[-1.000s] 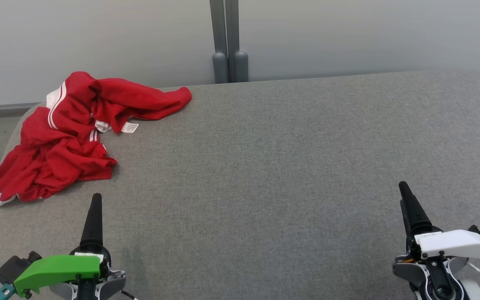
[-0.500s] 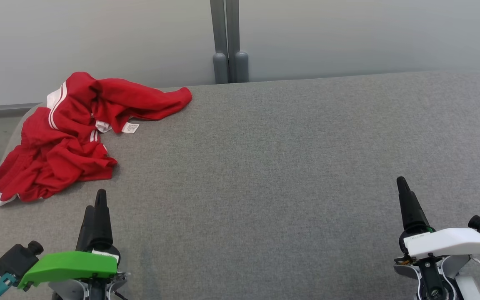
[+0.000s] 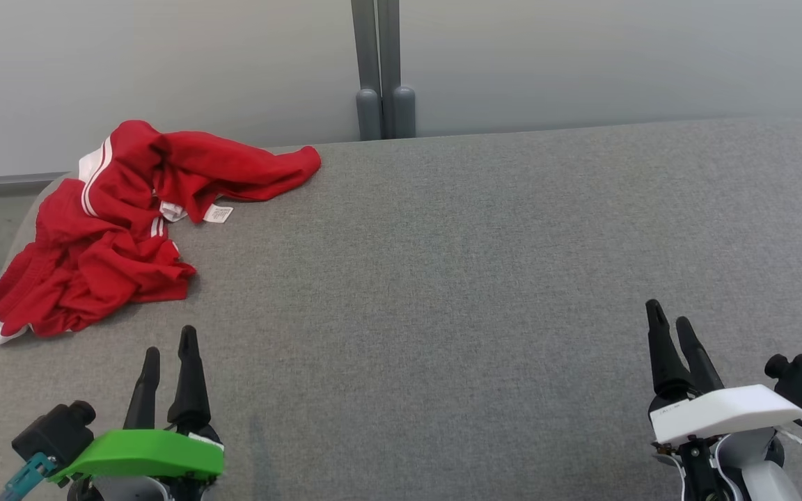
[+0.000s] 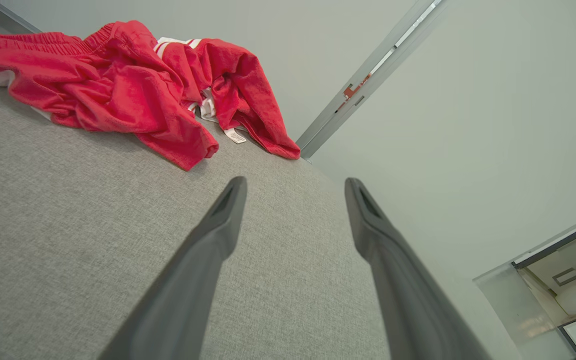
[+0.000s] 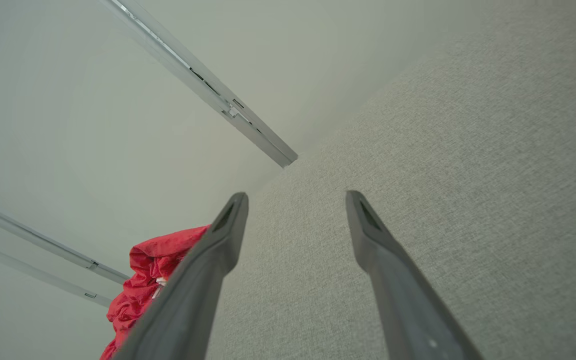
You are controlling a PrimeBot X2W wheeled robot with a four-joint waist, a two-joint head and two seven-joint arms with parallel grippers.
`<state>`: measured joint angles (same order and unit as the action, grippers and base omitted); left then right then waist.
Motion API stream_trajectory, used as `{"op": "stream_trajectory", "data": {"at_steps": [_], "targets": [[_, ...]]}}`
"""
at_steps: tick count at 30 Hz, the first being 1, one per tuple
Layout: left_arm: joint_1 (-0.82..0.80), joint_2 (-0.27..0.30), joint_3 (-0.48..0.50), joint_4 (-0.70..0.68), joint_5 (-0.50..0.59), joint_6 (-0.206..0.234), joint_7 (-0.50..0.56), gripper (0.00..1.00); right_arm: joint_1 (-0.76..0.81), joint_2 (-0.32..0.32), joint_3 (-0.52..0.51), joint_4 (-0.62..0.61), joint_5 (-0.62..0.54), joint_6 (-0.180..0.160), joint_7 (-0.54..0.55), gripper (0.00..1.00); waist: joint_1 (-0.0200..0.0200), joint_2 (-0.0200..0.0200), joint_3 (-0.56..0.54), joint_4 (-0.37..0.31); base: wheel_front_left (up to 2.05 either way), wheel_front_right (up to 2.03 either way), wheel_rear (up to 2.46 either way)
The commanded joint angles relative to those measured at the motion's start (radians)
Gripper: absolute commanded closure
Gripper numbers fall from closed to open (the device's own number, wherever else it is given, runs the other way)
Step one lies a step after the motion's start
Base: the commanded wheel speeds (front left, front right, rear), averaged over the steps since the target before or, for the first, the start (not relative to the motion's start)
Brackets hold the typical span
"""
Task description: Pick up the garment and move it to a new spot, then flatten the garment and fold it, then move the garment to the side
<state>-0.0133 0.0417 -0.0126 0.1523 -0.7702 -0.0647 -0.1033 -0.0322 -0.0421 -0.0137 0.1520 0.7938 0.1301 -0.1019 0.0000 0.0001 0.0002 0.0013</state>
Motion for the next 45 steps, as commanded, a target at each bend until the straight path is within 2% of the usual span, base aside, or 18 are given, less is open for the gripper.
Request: {"op": "stream_trajectory", "data": {"at_steps": [1,18,45], "targets": [[0.003,0.007,-0.004,-0.014,0.046,-0.003,-0.01,0.0,0.001,-0.006,0.005,-0.013,-0.034,0.0,-0.013,0.0,0.0,-0.0001,0.0,0.0,0.0,0.0,0.0],[0.031,0.009,-0.033,-0.005,0.264,0.005,-0.057,0.0,0.018,-0.008,0.045,-0.024,-0.249,0.001,-0.059,0.0,0.0,-0.0001,0.001,0.0,0.0,0.0,0.0],[0.04,0.01,-0.031,0.023,0.499,0.01,-0.117,0.0,0.028,-0.009,0.06,-0.008,-0.5,0.001,-0.119,0.0,0.0,-0.0001,0.004,0.002,0.0,0.0,0.0]]}}
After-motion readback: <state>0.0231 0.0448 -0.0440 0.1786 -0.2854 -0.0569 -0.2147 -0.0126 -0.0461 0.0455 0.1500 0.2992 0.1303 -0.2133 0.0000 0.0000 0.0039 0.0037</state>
